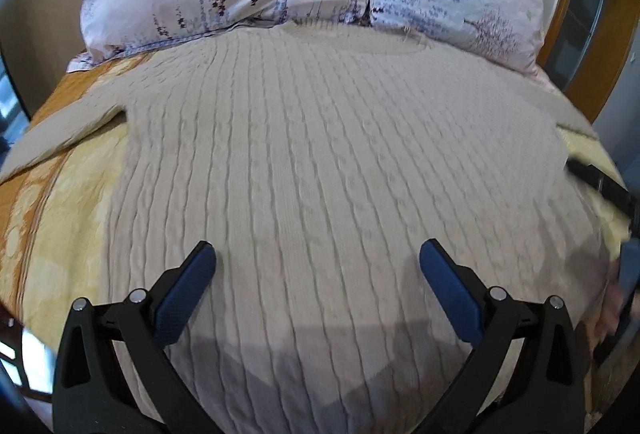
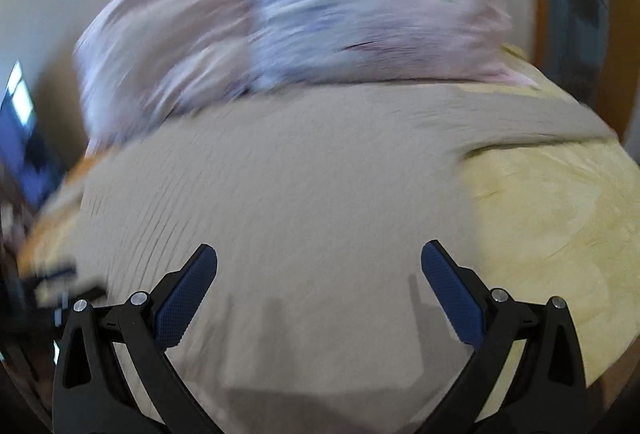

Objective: Fold small clothes
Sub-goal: 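Grasp the sweater sleeve cuff with the right gripper and lift it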

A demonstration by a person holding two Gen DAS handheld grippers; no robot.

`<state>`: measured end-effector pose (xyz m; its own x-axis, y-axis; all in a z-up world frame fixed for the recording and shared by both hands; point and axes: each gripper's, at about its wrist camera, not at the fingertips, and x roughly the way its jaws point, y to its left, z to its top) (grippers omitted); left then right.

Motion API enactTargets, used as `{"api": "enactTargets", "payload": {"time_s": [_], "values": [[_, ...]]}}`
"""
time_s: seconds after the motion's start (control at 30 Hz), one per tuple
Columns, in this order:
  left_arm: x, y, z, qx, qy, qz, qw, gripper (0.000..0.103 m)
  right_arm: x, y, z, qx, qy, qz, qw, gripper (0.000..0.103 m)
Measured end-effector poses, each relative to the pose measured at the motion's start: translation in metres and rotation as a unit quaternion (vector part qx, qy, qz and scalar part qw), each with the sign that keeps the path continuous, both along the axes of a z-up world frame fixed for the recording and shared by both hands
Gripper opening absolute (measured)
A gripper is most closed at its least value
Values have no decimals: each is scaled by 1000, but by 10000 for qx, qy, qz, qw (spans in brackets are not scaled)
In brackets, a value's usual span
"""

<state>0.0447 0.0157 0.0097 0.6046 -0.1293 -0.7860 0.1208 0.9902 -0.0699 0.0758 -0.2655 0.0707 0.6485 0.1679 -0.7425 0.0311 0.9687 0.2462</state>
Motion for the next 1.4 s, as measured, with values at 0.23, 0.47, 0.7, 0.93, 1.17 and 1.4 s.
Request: {"api": "enactTargets", "payload": {"time_s": [0.23,0.47,0.7,0.93,1.17,1.4], "values": [[41,6,23,73,-360,-179,9992,101,70,-137,-10,1436,650,-1799,9710,80],[81,6,33,212,-341,-409,9984,101,92,-214,-34,1691,939,-3242,9260,59],[109,13,28,2,-149,-379,9992,101,96,-256,-46,2003,824,-3674,9045,45],[126,25,20,-329,26,-185,9993,101,93,-291,-51,2083,686,-4029,8886,33],[133,29,25,-145,-78,-89,9998,101,97,-295,-49,1564,672,-4051,8983,10],[135,41,29,-425,-152,7,9990,101,105,-251,5,1108,-187,-3290,9376,9]]}}
